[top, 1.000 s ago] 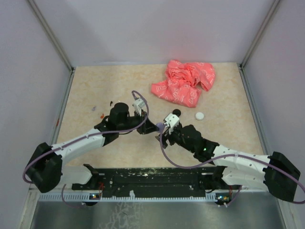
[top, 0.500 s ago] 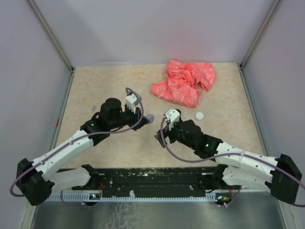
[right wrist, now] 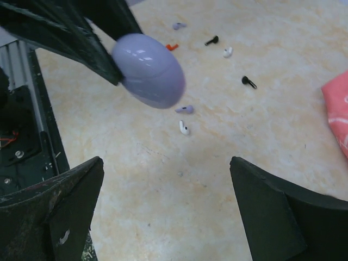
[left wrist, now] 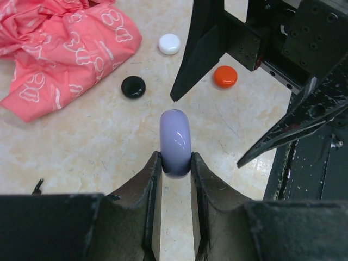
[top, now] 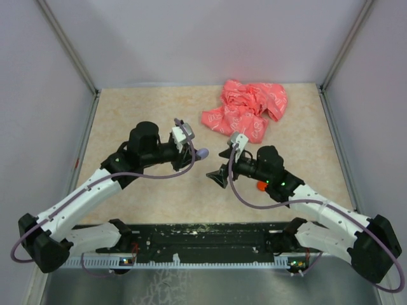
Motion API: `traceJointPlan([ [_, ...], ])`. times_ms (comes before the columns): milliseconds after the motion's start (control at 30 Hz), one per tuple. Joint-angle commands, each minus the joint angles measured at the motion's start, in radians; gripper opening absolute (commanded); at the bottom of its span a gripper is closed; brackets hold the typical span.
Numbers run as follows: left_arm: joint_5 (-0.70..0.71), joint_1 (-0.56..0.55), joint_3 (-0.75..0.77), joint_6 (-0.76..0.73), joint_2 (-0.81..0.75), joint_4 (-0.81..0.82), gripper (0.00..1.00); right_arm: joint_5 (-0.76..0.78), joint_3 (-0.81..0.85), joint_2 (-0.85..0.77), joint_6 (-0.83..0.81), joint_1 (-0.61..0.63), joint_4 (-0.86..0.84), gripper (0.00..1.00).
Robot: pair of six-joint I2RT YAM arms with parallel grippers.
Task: Insert the wireless bluetooth earbuds into the charging case
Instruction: Pick up the charging case at the center of the board.
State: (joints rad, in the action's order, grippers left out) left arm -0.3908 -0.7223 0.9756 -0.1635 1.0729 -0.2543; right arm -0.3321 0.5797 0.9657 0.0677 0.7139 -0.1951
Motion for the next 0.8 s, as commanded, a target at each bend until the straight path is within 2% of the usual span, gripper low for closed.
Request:
traceJointPlan([
  [0, -0.146, -0.003, 0.075, -0.126, 0.060, -0.075, 0.00, -0.212, -0.006, -0.022, -0.140, -0.013, -0.153, 0.98],
  [167, -0.198, -0.003, 0.104, -0.195, 0.083, -0.116, 0.00, -0.292, 0.026, 0.015, -0.136, -0.046, -0.140, 0.98],
  [400, -0.306, -0.003, 0.071, -0.235, 0.066, -0.116, 0.00, -0.381, -0.043, 0.019, -0.089, -0.054, -0.333, 0.94],
  [533, -0.353, -0.003, 0.051, -0.245, 0.065, -0.120, 0.00, -0.424, -0.054, 0.022, -0.079, -0.054, -0.365, 0.88],
  [767, -0.391, -0.002, 0.032, -0.255, 0.062, -0.128, 0.00, -0.486, -0.095, 0.039, -0.060, -0.054, -0.444, 0.70],
])
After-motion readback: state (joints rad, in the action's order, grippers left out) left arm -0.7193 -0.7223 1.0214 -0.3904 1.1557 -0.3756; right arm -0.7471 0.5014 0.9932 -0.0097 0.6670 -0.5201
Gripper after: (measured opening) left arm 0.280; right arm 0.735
